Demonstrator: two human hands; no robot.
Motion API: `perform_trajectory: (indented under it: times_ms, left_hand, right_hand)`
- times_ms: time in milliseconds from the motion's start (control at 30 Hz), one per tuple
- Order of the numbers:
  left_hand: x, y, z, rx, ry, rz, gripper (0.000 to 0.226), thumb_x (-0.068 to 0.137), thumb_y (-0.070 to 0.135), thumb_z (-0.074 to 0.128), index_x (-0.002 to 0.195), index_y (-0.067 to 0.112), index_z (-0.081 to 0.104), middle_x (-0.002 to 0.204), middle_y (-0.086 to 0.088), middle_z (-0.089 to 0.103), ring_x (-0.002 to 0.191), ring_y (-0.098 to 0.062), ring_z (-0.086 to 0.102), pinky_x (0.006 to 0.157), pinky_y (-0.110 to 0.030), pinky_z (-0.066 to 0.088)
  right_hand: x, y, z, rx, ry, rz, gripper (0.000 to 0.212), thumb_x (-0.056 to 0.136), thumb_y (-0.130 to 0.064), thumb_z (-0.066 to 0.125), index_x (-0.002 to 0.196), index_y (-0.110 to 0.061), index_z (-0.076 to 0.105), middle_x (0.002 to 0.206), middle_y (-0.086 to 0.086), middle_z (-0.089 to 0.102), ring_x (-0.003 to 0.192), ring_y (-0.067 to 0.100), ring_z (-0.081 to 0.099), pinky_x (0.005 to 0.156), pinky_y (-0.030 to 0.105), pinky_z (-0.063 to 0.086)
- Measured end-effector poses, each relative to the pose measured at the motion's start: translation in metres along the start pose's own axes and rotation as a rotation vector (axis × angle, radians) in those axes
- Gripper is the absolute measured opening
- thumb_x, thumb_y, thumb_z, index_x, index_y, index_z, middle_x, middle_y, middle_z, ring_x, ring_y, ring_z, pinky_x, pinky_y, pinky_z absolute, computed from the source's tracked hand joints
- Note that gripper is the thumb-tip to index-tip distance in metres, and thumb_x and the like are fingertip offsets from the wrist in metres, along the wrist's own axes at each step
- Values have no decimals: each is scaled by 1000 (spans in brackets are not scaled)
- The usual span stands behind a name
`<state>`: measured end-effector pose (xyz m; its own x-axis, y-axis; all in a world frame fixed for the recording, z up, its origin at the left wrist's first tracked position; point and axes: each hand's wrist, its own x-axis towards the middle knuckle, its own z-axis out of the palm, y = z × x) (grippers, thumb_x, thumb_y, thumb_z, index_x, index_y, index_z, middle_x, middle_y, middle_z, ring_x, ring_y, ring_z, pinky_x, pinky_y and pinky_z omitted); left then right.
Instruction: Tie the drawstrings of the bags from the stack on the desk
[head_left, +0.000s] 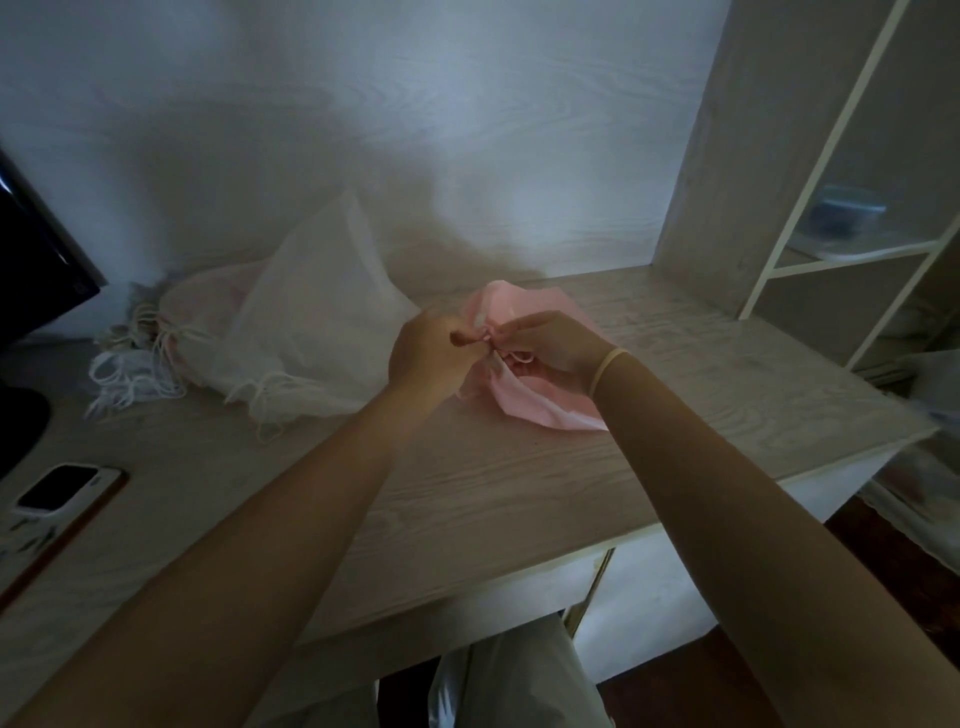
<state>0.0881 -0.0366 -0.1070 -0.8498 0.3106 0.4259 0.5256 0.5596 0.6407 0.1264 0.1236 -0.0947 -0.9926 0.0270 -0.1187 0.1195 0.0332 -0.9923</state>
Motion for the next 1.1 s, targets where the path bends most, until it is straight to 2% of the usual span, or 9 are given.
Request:
perform_trajectory:
  times_ms: [67, 200, 333, 400, 500, 667, 800, 967, 1100]
  left_hand:
    - [1, 2, -1, -203, -67, -201, 11, 80, 26, 75, 78, 15, 76, 66, 2, 65, 61, -12, 58, 53, -22, 43]
    - [1, 4, -4, -738, -277, -641, 17, 85, 19, 66, 70, 17, 59, 56, 3, 44, 41, -7, 37, 39, -18, 22]
    - [2, 0, -7, -966, -419, -730, 35, 93, 23, 50, 59, 21, 57, 47, 9, 34, 35, -5, 29, 38, -17, 16]
    - [2, -5, -9, -963, -419, -758, 46, 94, 25, 45, 48, 22, 48, 48, 8, 28, 34, -6, 25, 38, -17, 14]
    - [1, -20, -16, -795, -315, -749, 37, 93, 26, 49, 60, 24, 33, 44, 10, 26, 32, -6, 22, 37, -14, 14]
    - [1, -32, -19, -600, -128, -712, 32, 82, 30, 68, 61, 22, 45, 34, 10, 31, 29, -8, 24, 42, -16, 17]
    - [5, -36, -32, -546, -39, -560, 32, 81, 31, 70, 61, 18, 49, 46, 2, 42, 34, -11, 34, 41, -19, 25]
    - [-1, -48, -73, -415, 187, -456, 33, 69, 44, 59, 57, 15, 50, 57, -5, 52, 60, -24, 52, 61, -41, 47]
    - [-14, -69, -117, -287, 339, -495, 19, 86, 27, 55, 71, 15, 52, 75, -7, 57, 76, -24, 52, 65, -33, 37]
  right_hand:
    - [0, 1, -4, -10, -5, -5, 22, 88, -1, 61, 105, 13, 63, 82, 16, 61, 72, 20, 57, 69, 28, 50]
    - [-3, 9, -1, -73, 81, -20, 21, 85, -2, 65, 104, 7, 67, 94, 20, 68, 81, 23, 64, 74, 29, 57]
    - [-3, 12, 9, -155, 259, -74, 18, 85, -5, 67, 99, 6, 69, 74, 13, 65, 62, 17, 58, 56, 18, 54]
    - [-2, 13, 8, -226, 331, -82, 11, 84, -8, 70, 90, 1, 72, 71, 12, 66, 61, 16, 57, 56, 18, 54]
    - [2, 15, -5, -452, 481, -91, 9, 83, -16, 72, 75, -12, 73, 67, 6, 70, 59, 14, 61, 69, 28, 58]
    - [8, 10, -4, -696, 587, -134, 13, 84, -23, 71, 81, -10, 73, 79, 5, 72, 78, 19, 68, 80, 35, 56]
    - [15, 11, 18, -564, 597, -124, 8, 92, -17, 59, 92, -11, 65, 80, 6, 71, 75, 23, 69, 73, 38, 59]
    - [32, 1, 85, -534, 569, -172, 13, 96, -23, 44, 105, -13, 43, 94, 11, 65, 85, 31, 64, 79, 46, 53]
    - [73, 5, 133, -272, 384, -177, 23, 88, -42, 39, 101, -23, 44, 98, 14, 67, 90, 34, 65, 87, 54, 51]
